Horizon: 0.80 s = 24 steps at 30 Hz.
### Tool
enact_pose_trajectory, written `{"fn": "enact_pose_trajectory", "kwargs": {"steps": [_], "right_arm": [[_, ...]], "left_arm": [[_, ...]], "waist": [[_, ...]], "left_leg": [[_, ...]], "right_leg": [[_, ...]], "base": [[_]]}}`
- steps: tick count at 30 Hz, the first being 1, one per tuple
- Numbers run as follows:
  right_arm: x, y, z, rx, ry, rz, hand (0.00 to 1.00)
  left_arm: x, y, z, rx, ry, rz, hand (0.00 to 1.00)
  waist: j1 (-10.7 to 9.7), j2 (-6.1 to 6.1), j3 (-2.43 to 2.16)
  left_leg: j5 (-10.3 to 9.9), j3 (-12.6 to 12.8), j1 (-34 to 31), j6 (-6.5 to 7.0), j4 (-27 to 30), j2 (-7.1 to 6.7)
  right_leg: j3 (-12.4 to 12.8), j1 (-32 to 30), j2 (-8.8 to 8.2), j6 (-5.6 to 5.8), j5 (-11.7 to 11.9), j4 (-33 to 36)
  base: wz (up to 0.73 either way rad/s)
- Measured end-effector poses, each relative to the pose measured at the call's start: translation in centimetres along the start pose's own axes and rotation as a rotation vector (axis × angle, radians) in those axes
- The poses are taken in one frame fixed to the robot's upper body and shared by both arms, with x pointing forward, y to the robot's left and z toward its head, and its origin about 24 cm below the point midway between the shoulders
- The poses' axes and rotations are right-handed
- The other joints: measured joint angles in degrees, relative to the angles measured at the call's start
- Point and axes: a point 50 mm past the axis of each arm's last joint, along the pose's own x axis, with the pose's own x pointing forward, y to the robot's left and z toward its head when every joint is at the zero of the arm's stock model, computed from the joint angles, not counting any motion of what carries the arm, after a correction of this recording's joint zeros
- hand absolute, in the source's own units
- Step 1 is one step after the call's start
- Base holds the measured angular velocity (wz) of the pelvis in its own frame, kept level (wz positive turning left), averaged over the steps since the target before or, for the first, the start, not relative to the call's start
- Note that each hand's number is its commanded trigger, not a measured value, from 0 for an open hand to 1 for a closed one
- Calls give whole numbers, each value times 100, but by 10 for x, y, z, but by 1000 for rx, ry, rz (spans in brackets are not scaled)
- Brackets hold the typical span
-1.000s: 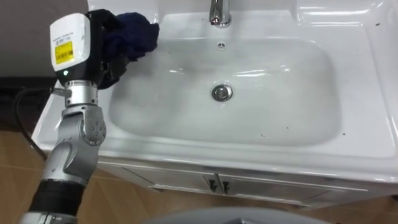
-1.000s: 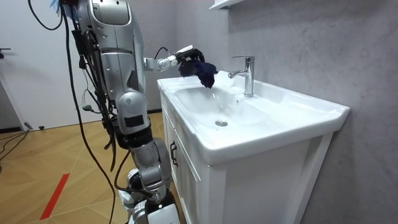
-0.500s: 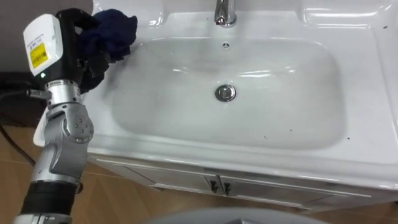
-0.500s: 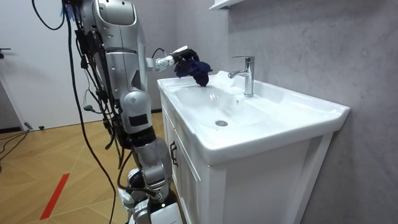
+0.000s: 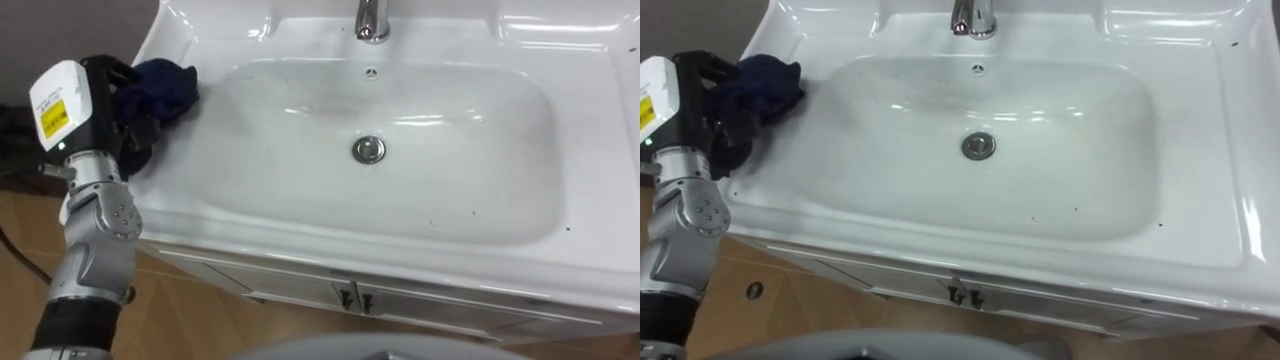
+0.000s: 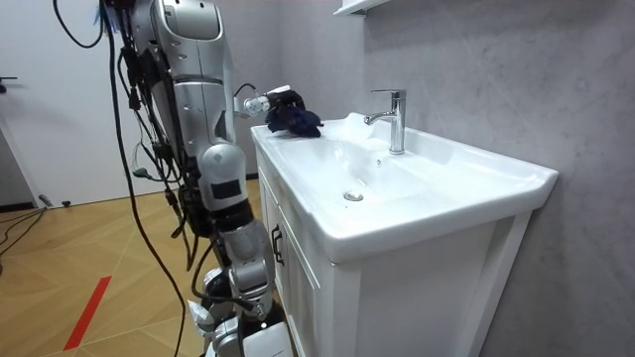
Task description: Wipe basin
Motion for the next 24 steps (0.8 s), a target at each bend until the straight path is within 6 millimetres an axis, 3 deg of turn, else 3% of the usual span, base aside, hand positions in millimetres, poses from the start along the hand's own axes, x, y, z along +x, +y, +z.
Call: {"fn": "enact_pose_trajectory", "kwargs": {"steps": [2, 3, 4, 16, 24], "right_arm": [[0, 0, -1, 0, 4, 0, 0], [0, 0, -1, 0, 5, 0, 0], [0, 0, -1, 0, 5, 1, 0], [0, 0, 0, 6, 0, 1, 0], [0, 0, 0, 9, -3, 1, 0]], "left_arm": [[-1, 0, -2, 5, 10, -3, 60], [-1, 0, -2, 6, 12, -3, 4], [-1, -1, -2, 7, 14, -4, 0], [-1, 0, -3, 11, 21, -3, 0], [1, 8, 8, 23, -32, 36, 0]], "waist": [[17, -6, -3], [23, -10, -5], [31, -18, -9], [27, -12, -16], [21, -6, -13]], "left_leg": [[0, -2, -1, 0, 0, 0], [0, -2, -1, 0, 0, -1], [0, -4, -2, 0, 0, -1], [0, -13, -13, 0, 6, -1], [0, -24, -21, 0, 15, -3]], "right_leg": [[-4, 1, -1, 0, 0, 0], [-5, 2, -1, 0, 0, 0], [-7, 3, -1, 0, 0, 0], [-44, 8, -2, 0, 0, -2], [-26, 15, -1, 2, -2, -9]], "base": [[0], [0], [0], [0], [0]]}}
